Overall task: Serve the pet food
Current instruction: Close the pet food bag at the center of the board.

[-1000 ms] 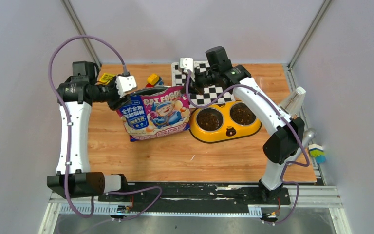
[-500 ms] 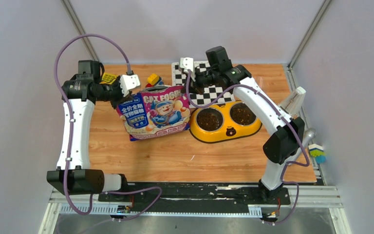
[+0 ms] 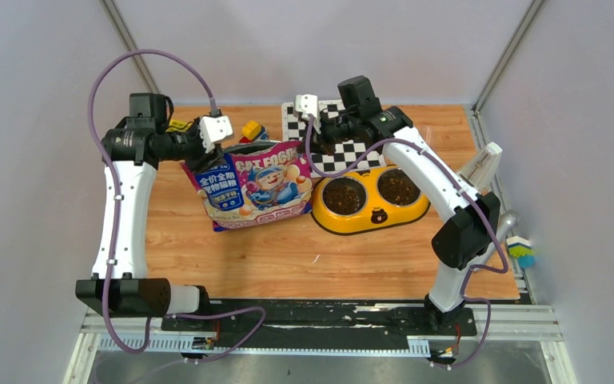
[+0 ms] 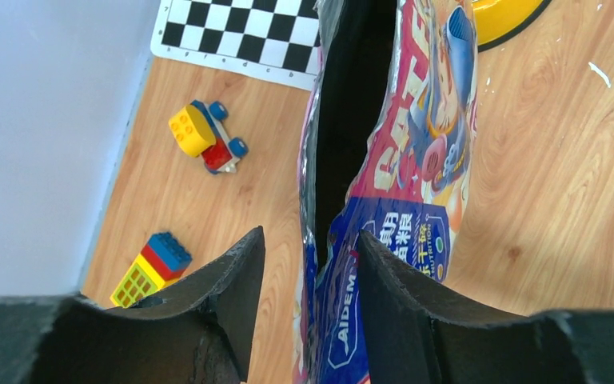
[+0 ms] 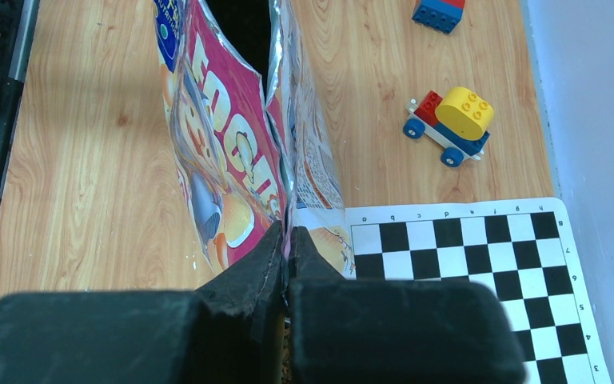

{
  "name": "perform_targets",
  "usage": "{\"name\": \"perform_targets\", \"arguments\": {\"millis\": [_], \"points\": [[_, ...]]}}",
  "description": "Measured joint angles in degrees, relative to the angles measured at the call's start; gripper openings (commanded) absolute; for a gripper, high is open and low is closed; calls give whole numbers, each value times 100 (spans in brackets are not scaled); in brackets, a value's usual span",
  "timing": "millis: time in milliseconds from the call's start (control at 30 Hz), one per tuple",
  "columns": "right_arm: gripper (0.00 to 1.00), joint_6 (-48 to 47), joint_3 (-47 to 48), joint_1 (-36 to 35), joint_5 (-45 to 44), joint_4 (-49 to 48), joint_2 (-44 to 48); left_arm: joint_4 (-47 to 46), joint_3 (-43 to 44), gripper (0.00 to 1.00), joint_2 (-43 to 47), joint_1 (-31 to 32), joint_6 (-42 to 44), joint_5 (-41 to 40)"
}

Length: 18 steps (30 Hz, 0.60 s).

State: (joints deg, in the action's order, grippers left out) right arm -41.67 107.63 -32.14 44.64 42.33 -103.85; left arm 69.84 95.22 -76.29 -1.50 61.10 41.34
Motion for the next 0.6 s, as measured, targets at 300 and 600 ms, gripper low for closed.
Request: {"name": "perform_targets", "arguments": {"millis": [300, 600], "points": [[0, 0, 2, 0, -2, 0, 0, -48, 0, 15, -227, 420, -94, -101], [0, -9, 2, 0, -24, -13, 0, -118, -17, 0, -240, 481, -275, -247]]}}
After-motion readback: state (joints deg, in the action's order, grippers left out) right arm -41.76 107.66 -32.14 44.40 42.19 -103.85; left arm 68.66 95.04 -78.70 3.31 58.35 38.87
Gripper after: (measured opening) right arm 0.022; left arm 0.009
